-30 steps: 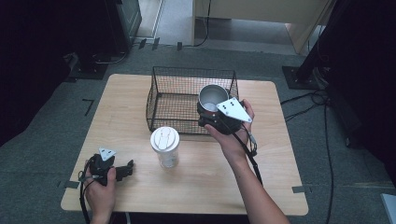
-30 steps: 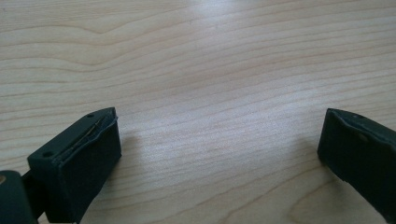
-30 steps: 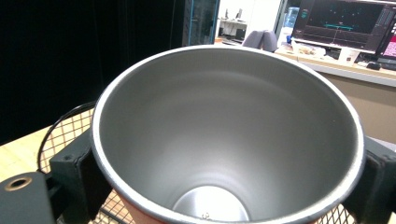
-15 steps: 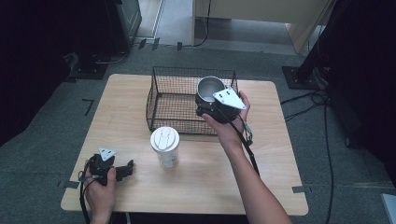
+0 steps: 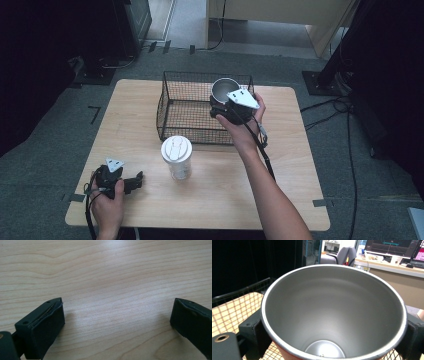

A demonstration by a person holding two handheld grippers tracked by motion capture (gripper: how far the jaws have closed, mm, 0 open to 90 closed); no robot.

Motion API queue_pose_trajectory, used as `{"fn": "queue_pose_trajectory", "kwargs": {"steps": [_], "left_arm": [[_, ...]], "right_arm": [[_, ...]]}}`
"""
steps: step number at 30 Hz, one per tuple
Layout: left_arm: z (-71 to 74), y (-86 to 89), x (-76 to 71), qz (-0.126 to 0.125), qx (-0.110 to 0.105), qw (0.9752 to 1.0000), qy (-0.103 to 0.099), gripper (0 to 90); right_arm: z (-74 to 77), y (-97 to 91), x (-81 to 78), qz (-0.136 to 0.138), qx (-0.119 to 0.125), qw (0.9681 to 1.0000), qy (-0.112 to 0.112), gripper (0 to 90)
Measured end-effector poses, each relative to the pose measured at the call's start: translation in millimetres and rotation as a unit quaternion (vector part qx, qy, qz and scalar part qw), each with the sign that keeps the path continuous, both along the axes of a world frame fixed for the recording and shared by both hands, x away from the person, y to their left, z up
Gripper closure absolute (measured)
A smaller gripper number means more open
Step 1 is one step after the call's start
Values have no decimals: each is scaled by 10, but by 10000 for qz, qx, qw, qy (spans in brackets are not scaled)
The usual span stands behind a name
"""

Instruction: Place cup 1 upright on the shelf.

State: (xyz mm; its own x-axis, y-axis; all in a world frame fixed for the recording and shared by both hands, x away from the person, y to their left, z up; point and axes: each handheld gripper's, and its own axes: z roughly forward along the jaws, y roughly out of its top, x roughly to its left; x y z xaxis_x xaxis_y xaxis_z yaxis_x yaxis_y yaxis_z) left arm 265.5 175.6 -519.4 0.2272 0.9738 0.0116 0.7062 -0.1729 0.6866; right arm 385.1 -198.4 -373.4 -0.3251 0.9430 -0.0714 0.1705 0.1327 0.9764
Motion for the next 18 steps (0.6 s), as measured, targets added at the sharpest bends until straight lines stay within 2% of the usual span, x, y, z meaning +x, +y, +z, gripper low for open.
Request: {"fn": "queue_pose_trajectory", "kwargs": {"steps": [7,11,15,18], "left_arm": [[0,-1,0,1,-8,10000,2,0],[0,0,0,0,-1,10000,-1,0],[0,0,0,-1,1,10000,-1,0],[0,0,0,1,-1,10000,0,0]], "right_arm": [[-77,-18,215,-21,-76,9999,149,75],[-108,-17,282,19,-25,9998,197,75],[-172,-17,393,38,-88,9993,367,75],[-205,-38,466,28,19,9987,516,74]]}}
